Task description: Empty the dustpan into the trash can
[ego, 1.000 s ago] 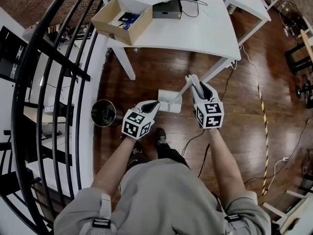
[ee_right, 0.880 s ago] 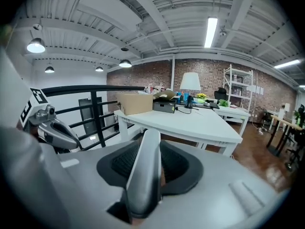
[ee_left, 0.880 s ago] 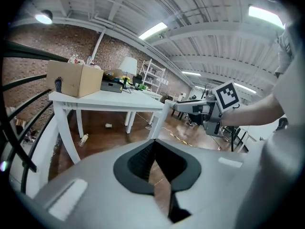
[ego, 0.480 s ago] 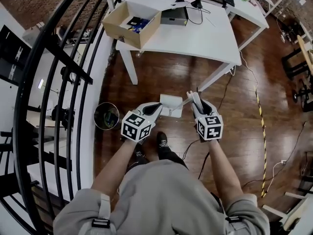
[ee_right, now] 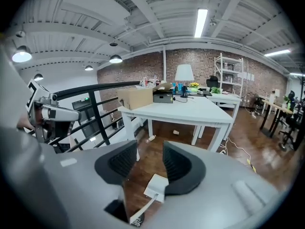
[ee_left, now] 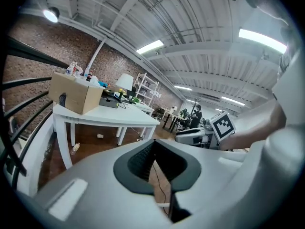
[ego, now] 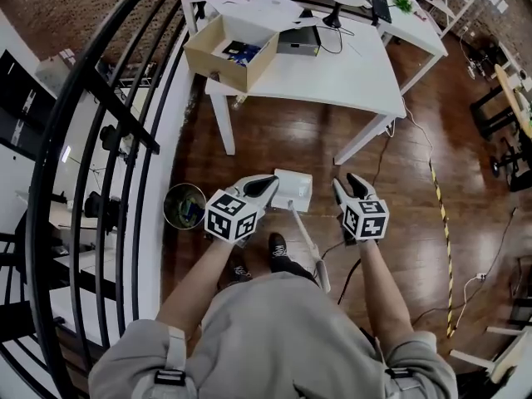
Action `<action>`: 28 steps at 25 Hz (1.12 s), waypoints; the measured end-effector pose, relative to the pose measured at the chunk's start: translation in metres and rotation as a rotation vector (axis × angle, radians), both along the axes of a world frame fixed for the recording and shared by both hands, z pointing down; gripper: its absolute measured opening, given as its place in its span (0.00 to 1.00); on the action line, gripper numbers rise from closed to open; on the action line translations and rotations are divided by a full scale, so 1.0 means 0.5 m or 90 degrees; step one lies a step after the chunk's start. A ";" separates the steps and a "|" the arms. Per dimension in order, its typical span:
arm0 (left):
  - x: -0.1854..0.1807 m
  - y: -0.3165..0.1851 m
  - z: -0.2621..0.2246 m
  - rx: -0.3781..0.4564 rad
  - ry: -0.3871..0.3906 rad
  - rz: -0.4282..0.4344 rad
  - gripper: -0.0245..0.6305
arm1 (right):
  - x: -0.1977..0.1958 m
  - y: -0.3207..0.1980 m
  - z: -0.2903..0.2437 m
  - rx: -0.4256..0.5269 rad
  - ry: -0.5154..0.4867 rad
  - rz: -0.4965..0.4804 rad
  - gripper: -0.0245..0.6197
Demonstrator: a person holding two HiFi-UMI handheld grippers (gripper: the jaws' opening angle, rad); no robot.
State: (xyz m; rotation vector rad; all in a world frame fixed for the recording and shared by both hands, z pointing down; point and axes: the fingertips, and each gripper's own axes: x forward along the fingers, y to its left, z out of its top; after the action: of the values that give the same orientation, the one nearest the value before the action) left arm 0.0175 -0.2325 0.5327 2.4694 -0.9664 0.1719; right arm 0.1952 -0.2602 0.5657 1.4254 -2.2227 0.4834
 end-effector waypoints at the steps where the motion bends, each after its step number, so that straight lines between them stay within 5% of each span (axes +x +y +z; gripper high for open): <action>1: -0.011 -0.001 -0.008 0.005 0.002 -0.005 0.05 | -0.016 -0.007 -0.014 0.009 -0.006 -0.009 0.29; 15: -0.146 -0.036 -0.089 0.055 0.013 -0.124 0.05 | -0.298 -0.081 -0.136 0.077 -0.093 -0.218 0.25; 24: -0.216 -0.053 -0.175 0.099 -0.004 -0.194 0.05 | -0.449 -0.076 -0.240 0.140 -0.142 -0.356 0.05; 28: -0.219 -0.053 -0.202 0.117 -0.018 -0.209 0.05 | -0.473 -0.068 -0.251 0.154 -0.136 -0.389 0.05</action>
State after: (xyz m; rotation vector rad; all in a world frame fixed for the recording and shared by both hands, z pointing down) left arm -0.0920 -0.2590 0.4318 2.4300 -1.4381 0.0090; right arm -0.0414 -0.2943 0.4403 0.7421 -2.7994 0.1623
